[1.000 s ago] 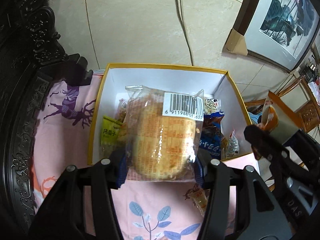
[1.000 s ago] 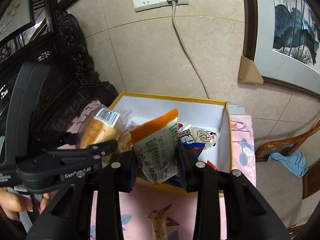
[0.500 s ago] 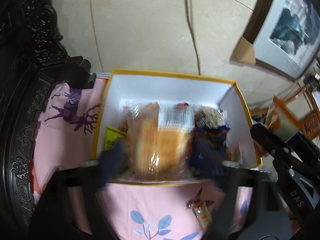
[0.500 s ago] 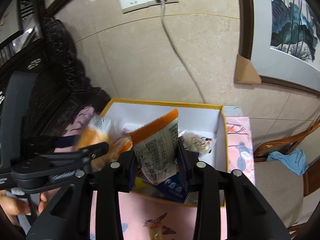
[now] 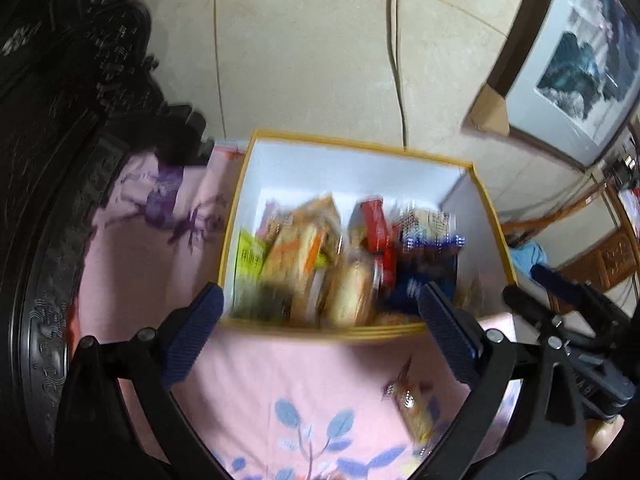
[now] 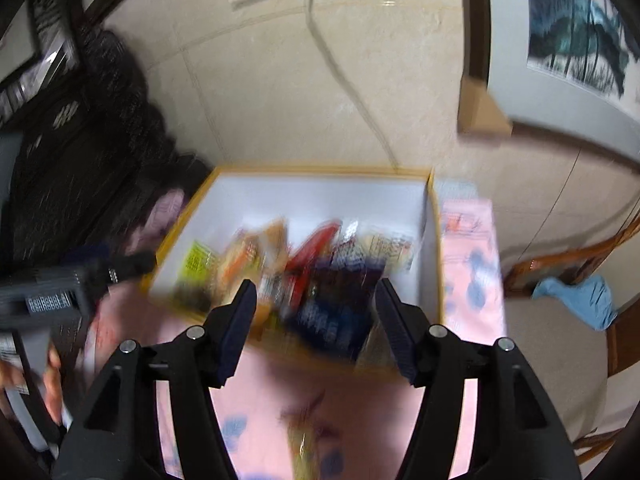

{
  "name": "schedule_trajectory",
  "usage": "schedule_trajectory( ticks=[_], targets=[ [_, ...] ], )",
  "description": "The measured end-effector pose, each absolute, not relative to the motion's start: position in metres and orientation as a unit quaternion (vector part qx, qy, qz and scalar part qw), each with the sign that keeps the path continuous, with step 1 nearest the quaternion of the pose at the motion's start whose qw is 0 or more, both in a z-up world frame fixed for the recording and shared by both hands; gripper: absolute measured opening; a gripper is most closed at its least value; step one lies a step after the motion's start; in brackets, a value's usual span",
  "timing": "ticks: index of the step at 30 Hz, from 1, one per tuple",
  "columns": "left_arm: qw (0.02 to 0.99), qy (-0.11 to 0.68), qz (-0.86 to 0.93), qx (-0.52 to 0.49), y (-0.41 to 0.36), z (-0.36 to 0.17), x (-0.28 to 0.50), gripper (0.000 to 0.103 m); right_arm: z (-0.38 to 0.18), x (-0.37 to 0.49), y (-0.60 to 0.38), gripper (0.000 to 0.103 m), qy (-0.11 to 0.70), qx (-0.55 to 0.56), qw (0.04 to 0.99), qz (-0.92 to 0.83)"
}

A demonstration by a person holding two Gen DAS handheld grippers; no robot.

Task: Organize snacks
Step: 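Grasp a wrapped bread pack with the left tool while the right tool grasps a sesame bar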

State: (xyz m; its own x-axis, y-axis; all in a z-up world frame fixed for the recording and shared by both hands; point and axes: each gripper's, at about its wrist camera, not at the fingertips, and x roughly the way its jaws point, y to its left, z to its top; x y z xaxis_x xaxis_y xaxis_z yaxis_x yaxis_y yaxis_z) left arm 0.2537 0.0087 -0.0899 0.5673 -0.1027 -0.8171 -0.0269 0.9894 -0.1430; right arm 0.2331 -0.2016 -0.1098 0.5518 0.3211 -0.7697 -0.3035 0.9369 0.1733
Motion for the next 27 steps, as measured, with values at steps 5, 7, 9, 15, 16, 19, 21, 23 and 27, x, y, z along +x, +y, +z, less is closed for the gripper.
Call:
schedule_trajectory(
  ticks=[5,7,9,15,16,19,21,23,27],
  targets=[
    [0.853,0.513,-0.025,-0.091,0.027,-0.142,0.194,0.1,-0.193,0.181,-0.186,0.063,0.526,-0.037,0.829,0.186],
    [0.84,0.533,-0.02,-0.101,0.034,-0.16,0.174,0.099,-0.216,0.172,-0.182,0.063,0.536,-0.05,0.824,0.177],
    [0.82,0.561,-0.012,-0.112,0.04,-0.182,0.149,0.099,-0.232,0.171,-0.179,0.063,0.544,-0.061,0.82,0.165],
    [0.802,0.588,-0.007,-0.106,0.041,-0.198,0.106,0.099,-0.26,0.166,-0.173,0.055,0.548,-0.08,0.82,0.144],
    [0.801,0.589,-0.008,-0.104,0.041,-0.199,0.101,0.099,-0.261,0.162,-0.171,0.054,0.545,-0.091,0.821,0.145],
    [0.795,0.599,-0.016,-0.094,0.034,-0.204,0.09,0.099,-0.263,0.156,-0.174,0.043,0.546,-0.083,0.821,0.144],
    [0.786,0.612,-0.025,-0.081,0.023,-0.212,0.083,0.099,-0.264,0.148,-0.179,0.041,0.551,-0.073,0.82,0.141],
    [0.776,0.626,-0.033,-0.065,0.012,-0.222,0.076,0.099,-0.265,0.138,-0.185,0.041,0.551,-0.064,0.82,0.141],
    [0.764,0.643,-0.043,-0.045,-0.006,-0.241,0.063,0.099,-0.265,0.111,-0.193,0.041,0.544,-0.052,0.826,0.137]
  ],
)
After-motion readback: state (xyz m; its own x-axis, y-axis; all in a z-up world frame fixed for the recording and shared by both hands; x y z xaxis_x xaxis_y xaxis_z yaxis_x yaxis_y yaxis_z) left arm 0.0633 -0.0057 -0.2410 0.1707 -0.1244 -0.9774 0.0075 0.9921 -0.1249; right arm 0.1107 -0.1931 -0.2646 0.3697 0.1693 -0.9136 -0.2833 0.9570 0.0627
